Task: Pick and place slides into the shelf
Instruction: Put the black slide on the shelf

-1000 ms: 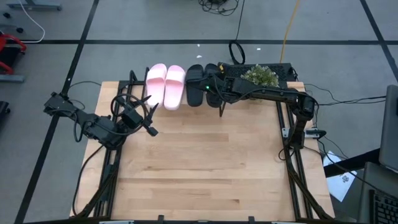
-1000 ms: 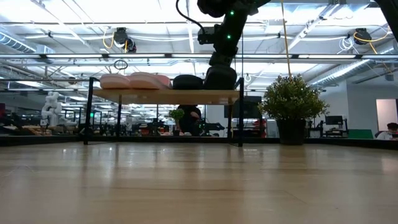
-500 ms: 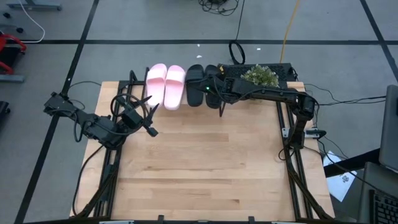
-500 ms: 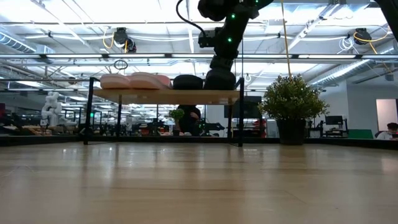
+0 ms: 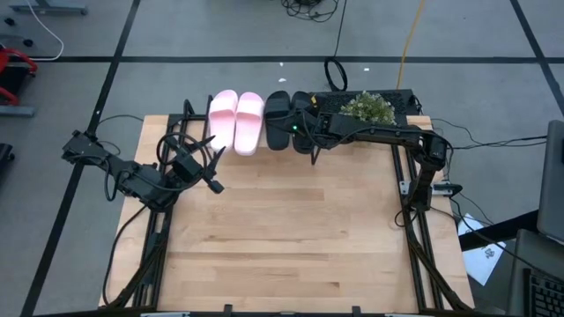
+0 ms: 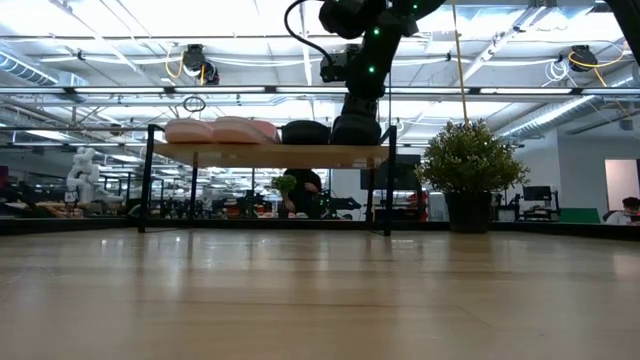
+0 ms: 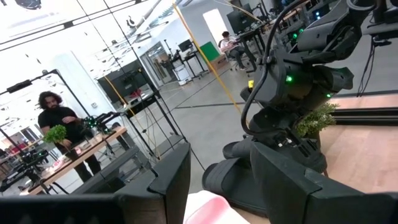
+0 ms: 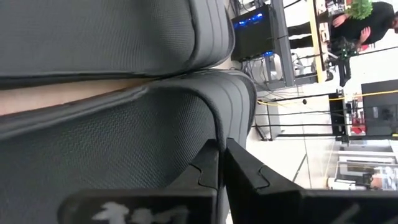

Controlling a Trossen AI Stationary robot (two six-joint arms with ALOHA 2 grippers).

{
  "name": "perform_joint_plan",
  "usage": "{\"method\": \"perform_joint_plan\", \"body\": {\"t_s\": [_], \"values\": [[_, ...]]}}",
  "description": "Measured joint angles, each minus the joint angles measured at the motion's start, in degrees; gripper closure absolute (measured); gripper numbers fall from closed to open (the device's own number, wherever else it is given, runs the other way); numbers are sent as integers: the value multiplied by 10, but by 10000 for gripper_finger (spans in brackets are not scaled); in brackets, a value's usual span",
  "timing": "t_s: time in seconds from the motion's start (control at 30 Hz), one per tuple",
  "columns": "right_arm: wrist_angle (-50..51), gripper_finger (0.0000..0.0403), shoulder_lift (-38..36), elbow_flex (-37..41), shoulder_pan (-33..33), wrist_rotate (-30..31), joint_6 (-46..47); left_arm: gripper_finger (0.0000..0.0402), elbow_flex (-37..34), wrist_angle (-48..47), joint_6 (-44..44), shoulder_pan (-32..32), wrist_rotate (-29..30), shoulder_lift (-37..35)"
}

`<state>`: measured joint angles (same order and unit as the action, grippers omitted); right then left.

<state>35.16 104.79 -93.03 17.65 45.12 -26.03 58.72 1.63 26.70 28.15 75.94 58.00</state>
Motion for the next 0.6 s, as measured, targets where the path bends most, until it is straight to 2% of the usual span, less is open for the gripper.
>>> {"method": "perform_joint_plan", "body": {"t_s": [0.23,0.6], "values": [[0,391,0,0,-1,-36,-2,227,0,0,0,0,0,0],[3,336,2,1,-1,-51,-31,227,0,0,1,0,0,0]]}}
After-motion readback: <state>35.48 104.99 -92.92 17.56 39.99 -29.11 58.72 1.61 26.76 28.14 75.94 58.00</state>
